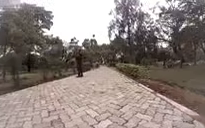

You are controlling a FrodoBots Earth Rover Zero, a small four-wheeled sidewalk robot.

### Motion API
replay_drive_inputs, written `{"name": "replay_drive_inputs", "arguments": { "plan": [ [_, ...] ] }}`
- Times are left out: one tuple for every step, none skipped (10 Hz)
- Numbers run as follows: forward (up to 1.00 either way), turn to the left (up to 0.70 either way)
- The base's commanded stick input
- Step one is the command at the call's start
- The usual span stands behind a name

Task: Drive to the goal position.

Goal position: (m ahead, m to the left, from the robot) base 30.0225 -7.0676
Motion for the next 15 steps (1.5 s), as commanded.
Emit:
{"name": "replay_drive_inputs", "arguments": {
  "plan": [
    [0.70,0.00],
    [0.70,0.00],
    [0.70,0.00],
    [0.70,-0.12],
    [0.70,-0.28],
    [0.70,-0.22],
    [0.70,-0.03],
    [0.70,0.00],
    [0.70,0.00],
    [0.70,0.00],
    [0.70,0.00],
    [0.70,0.00],
    [0.70,0.00],
    [0.70,0.00],
    [0.70,0.00]
  ]
}}
